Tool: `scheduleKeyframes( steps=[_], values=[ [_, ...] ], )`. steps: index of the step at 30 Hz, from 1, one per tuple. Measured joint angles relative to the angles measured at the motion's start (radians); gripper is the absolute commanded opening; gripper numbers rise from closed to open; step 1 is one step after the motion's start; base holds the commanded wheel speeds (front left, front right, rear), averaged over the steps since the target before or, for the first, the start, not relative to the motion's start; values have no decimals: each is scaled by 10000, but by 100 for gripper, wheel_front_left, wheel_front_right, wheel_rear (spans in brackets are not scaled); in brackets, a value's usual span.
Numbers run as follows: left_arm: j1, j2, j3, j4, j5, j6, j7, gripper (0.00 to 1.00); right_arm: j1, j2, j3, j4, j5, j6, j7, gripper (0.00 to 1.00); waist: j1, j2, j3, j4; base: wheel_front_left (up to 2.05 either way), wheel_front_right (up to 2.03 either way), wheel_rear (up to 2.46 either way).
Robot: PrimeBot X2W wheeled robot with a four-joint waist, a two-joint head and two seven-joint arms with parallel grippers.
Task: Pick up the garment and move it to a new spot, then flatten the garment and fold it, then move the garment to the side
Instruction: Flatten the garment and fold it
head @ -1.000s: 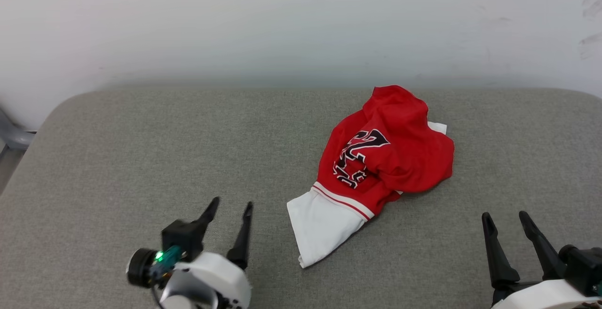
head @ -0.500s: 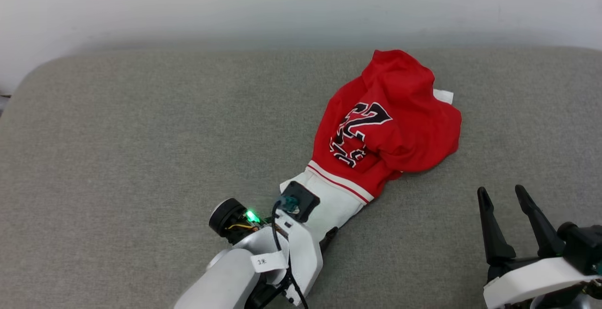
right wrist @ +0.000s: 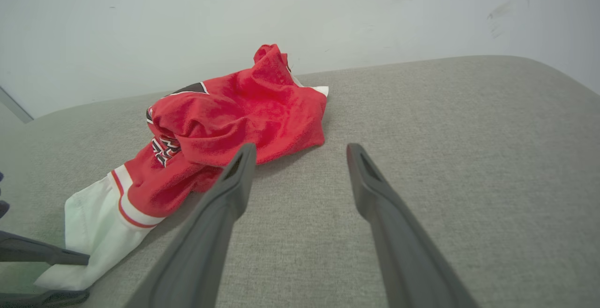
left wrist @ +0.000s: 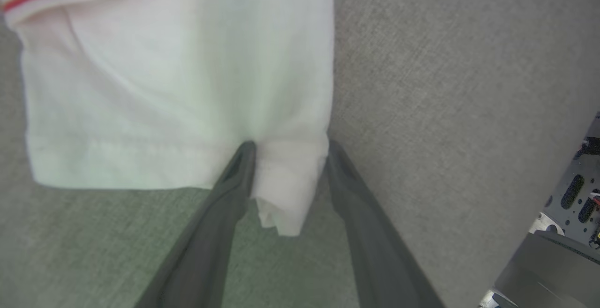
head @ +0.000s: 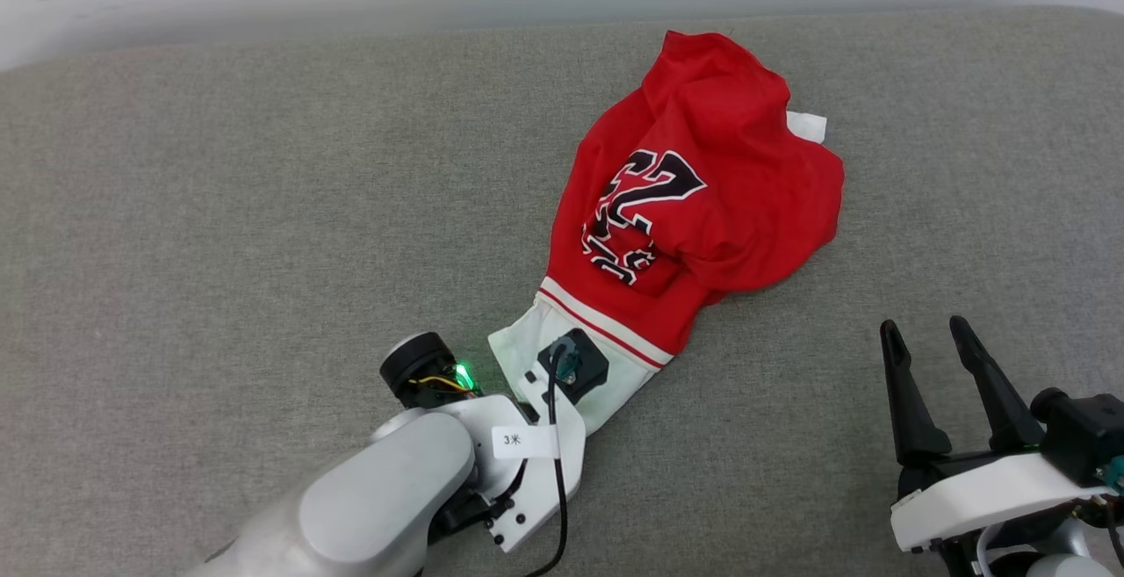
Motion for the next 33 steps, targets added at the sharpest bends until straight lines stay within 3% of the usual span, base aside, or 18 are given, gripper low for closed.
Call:
scheduleKeyframes(
  steps=[1,7,13,19,25,29,33],
  values=[
    [-112,73,-111,27,-98,2,-13,0,-42,2,10,42,12,0,-17,100,0,0,12,-27,0,0,0],
    [-301,284,-119,150,-121,15,-1419,0,-59,2,-134,215,109,0,-67,100,0,0,-166,32,0,0,0],
    [-253,408,453,-1034,52,619,-2892,0,173,2,-274,351,276,0,-61,100,0,0,-641,301,0,0,0],
    [570,1220,1068,-2801,-44,1636,-3390,0,456,2,-384,408,376,0,38,100,-1,0,-1217,690,0,0,0],
    [2127,2291,1946,-4295,-673,3070,-3538,0,832,4,-556,387,439,0,190,100,0,0,-1668,1141,0,0,0],
    [3603,2869,2470,-4706,-1358,4008,-3712,0,1028,4,-602,374,483,0,291,100,-1,0,-1917,1368,0,0,0],
    [5145,2951,2713,-4575,-2150,4577,-4050,0,1187,4,-646,384,520,0,385,100,-1,0,-2136,1495,0,0,0]
  ],
)
